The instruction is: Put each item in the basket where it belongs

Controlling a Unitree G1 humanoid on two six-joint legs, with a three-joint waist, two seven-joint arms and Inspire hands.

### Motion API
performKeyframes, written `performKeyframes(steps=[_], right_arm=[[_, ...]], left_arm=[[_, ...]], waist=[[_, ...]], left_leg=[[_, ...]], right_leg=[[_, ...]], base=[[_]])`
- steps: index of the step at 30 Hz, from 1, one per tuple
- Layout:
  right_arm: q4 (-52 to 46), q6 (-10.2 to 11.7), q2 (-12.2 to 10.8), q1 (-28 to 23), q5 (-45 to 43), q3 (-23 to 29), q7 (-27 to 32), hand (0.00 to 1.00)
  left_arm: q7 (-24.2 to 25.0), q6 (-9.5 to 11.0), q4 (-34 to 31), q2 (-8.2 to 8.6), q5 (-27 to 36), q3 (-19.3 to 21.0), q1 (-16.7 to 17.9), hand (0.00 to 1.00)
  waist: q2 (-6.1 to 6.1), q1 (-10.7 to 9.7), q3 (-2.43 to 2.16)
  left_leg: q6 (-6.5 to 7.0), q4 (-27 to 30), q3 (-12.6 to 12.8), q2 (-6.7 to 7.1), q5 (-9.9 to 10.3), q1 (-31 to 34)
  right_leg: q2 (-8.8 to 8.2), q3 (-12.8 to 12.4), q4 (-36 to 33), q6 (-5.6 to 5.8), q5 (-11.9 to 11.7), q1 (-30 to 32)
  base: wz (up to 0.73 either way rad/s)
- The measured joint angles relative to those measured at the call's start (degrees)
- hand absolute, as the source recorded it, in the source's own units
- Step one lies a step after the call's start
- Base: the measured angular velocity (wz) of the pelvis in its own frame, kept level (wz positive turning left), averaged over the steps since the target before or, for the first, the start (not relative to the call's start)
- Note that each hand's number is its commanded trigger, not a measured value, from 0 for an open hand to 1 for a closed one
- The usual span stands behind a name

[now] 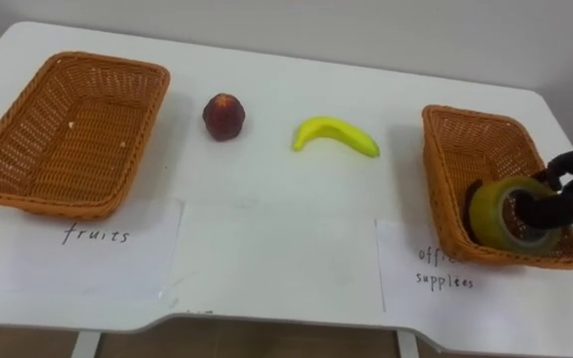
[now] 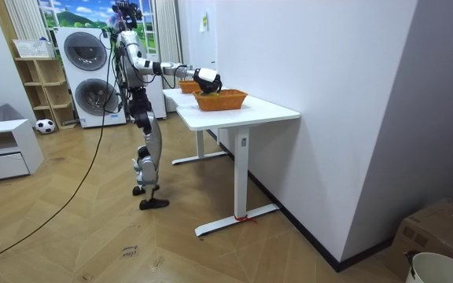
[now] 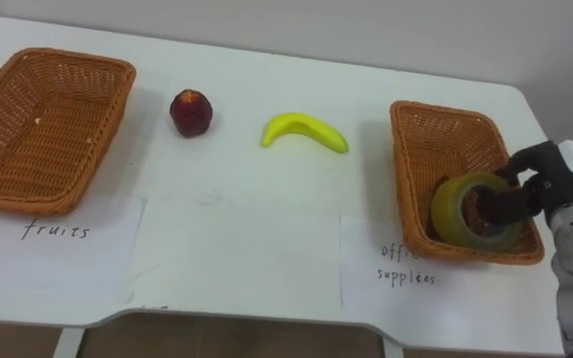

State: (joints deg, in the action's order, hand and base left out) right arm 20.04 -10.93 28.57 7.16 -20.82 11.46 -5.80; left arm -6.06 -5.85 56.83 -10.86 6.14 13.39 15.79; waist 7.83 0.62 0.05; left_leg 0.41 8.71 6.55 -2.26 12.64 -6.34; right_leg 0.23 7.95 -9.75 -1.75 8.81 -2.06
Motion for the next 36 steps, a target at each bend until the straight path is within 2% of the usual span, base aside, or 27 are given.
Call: performKeyframes(steps=[11, 19, 30, 36], right_arm=[[-0.28, 0.12, 0.00, 0.00, -0.03, 0.00, 0.96, 0.00], [-1.83, 0.26, 0.00, 0.01, 0.00, 0.00, 1.18, 0.00], [-7.79, 1.78, -0.01, 0.01, 0.04, 0.00, 6.49, 0.00], [-9.16, 1.78, -0.01, 0.00, 0.14, 0.00, 7.18, 0.00]], left_arm=[[-0.08, 0.00, 0.00, 0.09, -0.05, -0.02, 0.01, 0.00], [-0.02, 0.02, 0.03, 0.09, -0.04, -0.13, -0.01, 0.00], [-0.05, 0.19, 0.62, 0.07, -0.05, -0.13, 0.14, 0.00], [-0.05, 0.19, 0.57, 0.03, -0.05, -0.12, 0.22, 0.00]], waist=[[-0.06, 0.07, -0.01], [-0.08, 1.19, -0.06], [-0.28, 1.39, -0.01], [-0.44, 1.27, -0.07]], left_leg=[[0.00, 0.01, -0.02, 0.00, 0.00, -0.02], [0.00, 0.01, 0.07, 0.01, 0.00, -0.17], [0.00, 0.01, -0.11, 0.02, 0.00, -0.23], [0.00, 0.00, -0.12, 0.01, 0.00, -0.21]], right_leg=[[0.07, -0.02, -0.08, 0.00, 0.00, 0.00], [0.04, 0.05, -0.31, 0.00, 0.00, -0.04], [0.07, 0.12, -0.26, -0.01, 0.00, 0.00], [0.05, 0.09, -0.26, -0.01, 0.00, -0.03]], base=[[0.00], [0.00], [0.00], [0.00]])
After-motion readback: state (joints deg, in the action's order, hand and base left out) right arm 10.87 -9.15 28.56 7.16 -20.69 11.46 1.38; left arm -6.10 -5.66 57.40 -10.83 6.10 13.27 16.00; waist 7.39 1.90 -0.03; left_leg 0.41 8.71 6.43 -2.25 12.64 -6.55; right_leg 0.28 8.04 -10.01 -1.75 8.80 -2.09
